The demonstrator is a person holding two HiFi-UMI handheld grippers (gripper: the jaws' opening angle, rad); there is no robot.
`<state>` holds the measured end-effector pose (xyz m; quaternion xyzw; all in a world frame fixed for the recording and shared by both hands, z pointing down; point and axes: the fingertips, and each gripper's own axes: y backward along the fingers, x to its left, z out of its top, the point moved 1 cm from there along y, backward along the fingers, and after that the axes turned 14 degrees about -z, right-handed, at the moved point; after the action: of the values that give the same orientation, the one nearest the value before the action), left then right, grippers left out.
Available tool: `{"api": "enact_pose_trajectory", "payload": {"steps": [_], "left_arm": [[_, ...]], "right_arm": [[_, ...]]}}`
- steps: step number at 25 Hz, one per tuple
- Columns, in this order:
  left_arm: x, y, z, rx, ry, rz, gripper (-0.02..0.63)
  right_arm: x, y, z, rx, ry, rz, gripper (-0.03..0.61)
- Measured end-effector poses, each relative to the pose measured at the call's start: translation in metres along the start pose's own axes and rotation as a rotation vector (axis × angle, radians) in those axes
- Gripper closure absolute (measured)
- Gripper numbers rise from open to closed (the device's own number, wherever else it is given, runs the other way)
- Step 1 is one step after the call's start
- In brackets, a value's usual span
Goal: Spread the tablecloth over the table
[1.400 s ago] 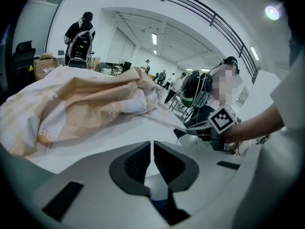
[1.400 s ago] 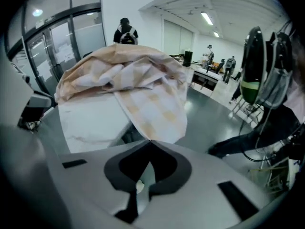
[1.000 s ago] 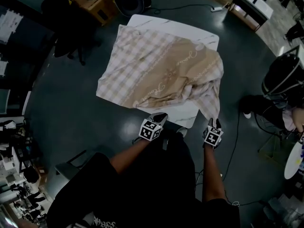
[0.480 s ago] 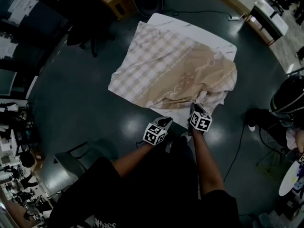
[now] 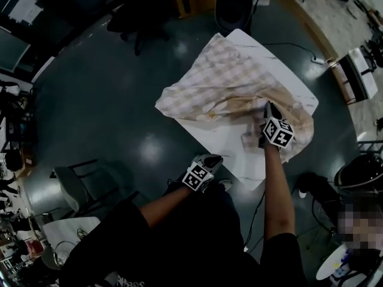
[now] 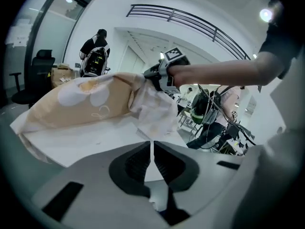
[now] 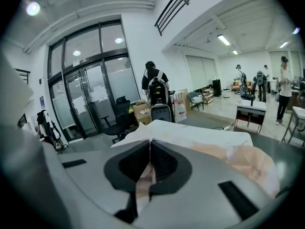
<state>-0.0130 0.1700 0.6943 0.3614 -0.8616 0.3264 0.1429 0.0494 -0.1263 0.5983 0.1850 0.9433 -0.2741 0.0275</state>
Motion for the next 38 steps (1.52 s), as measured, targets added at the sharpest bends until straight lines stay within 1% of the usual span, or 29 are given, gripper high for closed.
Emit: {"api": "enact_pose_trajectory", "payload": {"steps": [2,4,6,9,10,11,13,14,15,16,18,20,21,22,23,25,27,28,30,32,33,34,35,36,38], "left_arm": [[0.011,0.010,0.003,-0.021,0.005,0.002,0.580],[0.022,0.021,0.002,-0.031,0.010,-0.002,0.580],[0.035,0.032,-0.001,-0.025,0.025,-0.010,0.580],[0.051,0.043,0.001,0.001,0.038,-0.038,0.580],[0.055,0.044,0.003,0.003,0.035,-0.053,0.580],[0.057,0.045,0.006,0.003,0.030,-0.070,0.580],[0.062,0.043,0.013,0.003,0.017,-0.104,0.580],[0.064,0.041,0.015,0.006,0.011,-0.120,0.580],[0.065,0.038,0.017,0.011,0.006,-0.135,0.580],[0.066,0.035,0.019,0.018,0.000,-0.151,0.580],[0.065,0.027,0.025,0.032,-0.021,-0.184,0.580],[0.063,0.019,0.029,0.054,-0.041,-0.215,0.580],[0.064,0.015,0.029,0.069,-0.046,-0.226,0.580],[0.065,0.012,0.027,0.079,-0.047,-0.234,0.580],[0.067,0.010,0.025,0.086,-0.047,-0.237,0.580],[0.069,0.007,0.024,0.098,-0.053,-0.238,0.580],[0.068,0.007,0.026,0.109,-0.061,-0.240,0.580],[0.067,0.007,0.026,0.114,-0.063,-0.243,0.580],[0.065,0.008,0.023,0.122,-0.063,-0.245,0.580],[0.062,0.010,0.017,0.131,-0.061,-0.247,0.580],[0.061,0.011,0.014,0.135,-0.060,-0.246,0.580],[0.060,0.011,0.010,0.139,-0.057,-0.246,0.580],[0.059,0.011,0.005,0.143,-0.055,-0.246,0.580],[0.056,0.011,0.002,0.147,-0.056,-0.247,0.580],[0.049,0.011,-0.001,0.153,-0.075,-0.253,0.580]], "right_arm": [[0.001,-0.029,0.000,0.016,0.019,-0.044,0.558],[-0.002,-0.058,-0.021,0.062,0.058,-0.093,0.558],[-0.004,-0.084,-0.051,0.135,0.115,-0.127,0.557],[0.003,-0.108,-0.095,0.298,0.200,-0.124,0.557],[0.005,-0.111,-0.105,0.339,0.214,-0.117,0.557],[0.006,-0.111,-0.110,0.357,0.213,-0.113,0.557],[0.007,-0.104,-0.105,0.340,0.176,-0.111,0.555],[0.008,-0.095,-0.098,0.316,0.152,-0.105,0.522],[0.010,-0.083,-0.090,0.286,0.130,-0.094,0.453],[0.013,-0.068,-0.081,0.248,0.113,-0.086,0.419],[0.016,-0.029,-0.062,0.157,0.102,-0.093,0.419],[0.018,0.017,-0.058,0.089,0.108,-0.134,0.419],[0.018,0.039,-0.069,0.085,0.109,-0.165,0.419],[0.018,0.057,-0.089,0.106,0.104,-0.201,0.420],[0.017,0.073,-0.117,0.149,0.087,-0.240,0.420],[0.011,0.094,-0.180,0.261,0.011,-0.327,0.420],[-0.002,0.101,-0.229,0.345,-0.107,-0.400,0.417],[-0.007,0.100,-0.245,0.365,-0.167,-0.416,0.412],[-0.014,0.089,-0.257,0.366,-0.244,-0.403,0.383],[-0.017,0.075,-0.254,0.365,-0.234,-0.374,0.383],[-0.019,0.070,-0.252,0.375,-0.211,-0.371,0.384],[-0.021,0.067,-0.251,0.389,-0.196,-0.378,0.421],[-0.024,0.067,-0.249,0.396,-0.198,-0.385,0.516],[-0.026,0.071,-0.246,0.391,-0.215,-0.386,0.549],[-0.025,0.087,-0.235,0.343,-0.247,-0.371,0.560]]}}
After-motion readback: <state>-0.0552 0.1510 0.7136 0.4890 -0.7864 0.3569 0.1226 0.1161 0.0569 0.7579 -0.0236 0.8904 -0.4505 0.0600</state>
